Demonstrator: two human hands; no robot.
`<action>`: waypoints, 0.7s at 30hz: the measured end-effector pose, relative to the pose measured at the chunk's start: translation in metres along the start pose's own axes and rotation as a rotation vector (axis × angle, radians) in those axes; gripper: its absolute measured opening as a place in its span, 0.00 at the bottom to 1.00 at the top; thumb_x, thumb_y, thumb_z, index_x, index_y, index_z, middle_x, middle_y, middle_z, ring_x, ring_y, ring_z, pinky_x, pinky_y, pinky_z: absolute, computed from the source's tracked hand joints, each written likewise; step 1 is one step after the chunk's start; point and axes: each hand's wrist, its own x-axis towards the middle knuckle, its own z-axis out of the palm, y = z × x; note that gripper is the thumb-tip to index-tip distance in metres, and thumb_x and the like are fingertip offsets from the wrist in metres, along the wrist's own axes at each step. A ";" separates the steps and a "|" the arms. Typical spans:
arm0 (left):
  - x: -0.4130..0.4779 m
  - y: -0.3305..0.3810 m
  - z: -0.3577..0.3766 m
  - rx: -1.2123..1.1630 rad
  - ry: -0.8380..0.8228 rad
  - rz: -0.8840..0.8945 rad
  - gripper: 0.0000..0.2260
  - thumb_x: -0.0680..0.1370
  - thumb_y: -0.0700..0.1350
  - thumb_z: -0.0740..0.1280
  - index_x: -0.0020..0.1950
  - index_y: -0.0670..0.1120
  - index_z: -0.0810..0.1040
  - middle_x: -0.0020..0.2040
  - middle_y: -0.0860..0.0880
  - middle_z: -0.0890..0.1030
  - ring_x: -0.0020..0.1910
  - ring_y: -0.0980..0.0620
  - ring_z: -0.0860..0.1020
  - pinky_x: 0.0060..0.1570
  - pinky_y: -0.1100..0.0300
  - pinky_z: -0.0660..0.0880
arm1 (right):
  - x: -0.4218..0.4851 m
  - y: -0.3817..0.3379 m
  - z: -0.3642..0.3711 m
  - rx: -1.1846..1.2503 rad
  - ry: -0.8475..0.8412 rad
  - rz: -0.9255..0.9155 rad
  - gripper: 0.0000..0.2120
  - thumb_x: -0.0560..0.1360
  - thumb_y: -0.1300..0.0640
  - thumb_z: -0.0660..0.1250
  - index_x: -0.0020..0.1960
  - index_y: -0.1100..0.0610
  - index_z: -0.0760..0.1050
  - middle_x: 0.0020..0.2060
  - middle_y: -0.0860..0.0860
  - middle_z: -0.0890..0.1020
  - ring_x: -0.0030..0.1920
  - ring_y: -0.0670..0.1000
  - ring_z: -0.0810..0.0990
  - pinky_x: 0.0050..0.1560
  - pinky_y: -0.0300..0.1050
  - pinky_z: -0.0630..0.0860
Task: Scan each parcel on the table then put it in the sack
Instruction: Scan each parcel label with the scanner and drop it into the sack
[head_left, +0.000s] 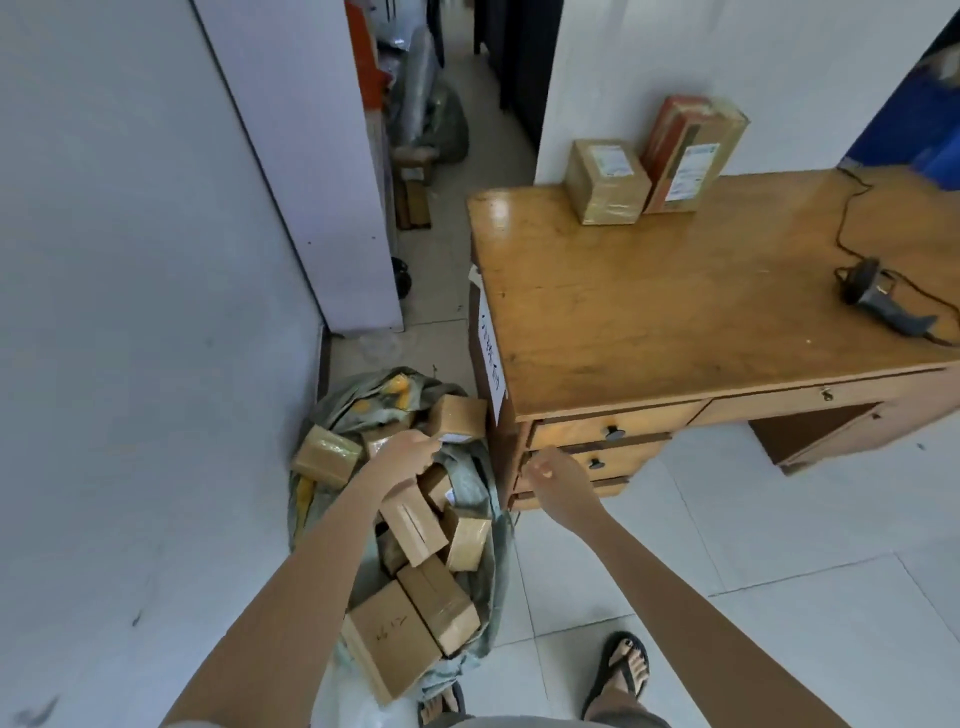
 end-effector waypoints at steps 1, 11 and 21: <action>0.004 0.022 0.007 0.061 -0.020 0.042 0.09 0.82 0.44 0.60 0.43 0.44 0.71 0.39 0.46 0.73 0.34 0.53 0.72 0.36 0.61 0.70 | 0.007 0.002 -0.018 0.002 0.014 -0.007 0.11 0.79 0.55 0.60 0.56 0.60 0.74 0.50 0.56 0.79 0.50 0.54 0.78 0.47 0.44 0.71; 0.033 0.222 0.120 0.294 -0.013 0.247 0.15 0.82 0.53 0.60 0.61 0.43 0.75 0.58 0.42 0.79 0.60 0.42 0.77 0.63 0.51 0.73 | 0.091 0.040 -0.228 -0.095 0.019 -0.151 0.13 0.79 0.50 0.59 0.59 0.55 0.74 0.46 0.52 0.80 0.46 0.53 0.80 0.46 0.50 0.79; 0.077 0.358 0.196 0.440 0.014 0.287 0.17 0.82 0.51 0.59 0.65 0.43 0.75 0.62 0.43 0.77 0.65 0.42 0.74 0.58 0.55 0.69 | 0.181 0.059 -0.374 -0.223 0.117 -0.165 0.17 0.80 0.51 0.57 0.64 0.59 0.70 0.57 0.55 0.77 0.52 0.55 0.77 0.50 0.48 0.76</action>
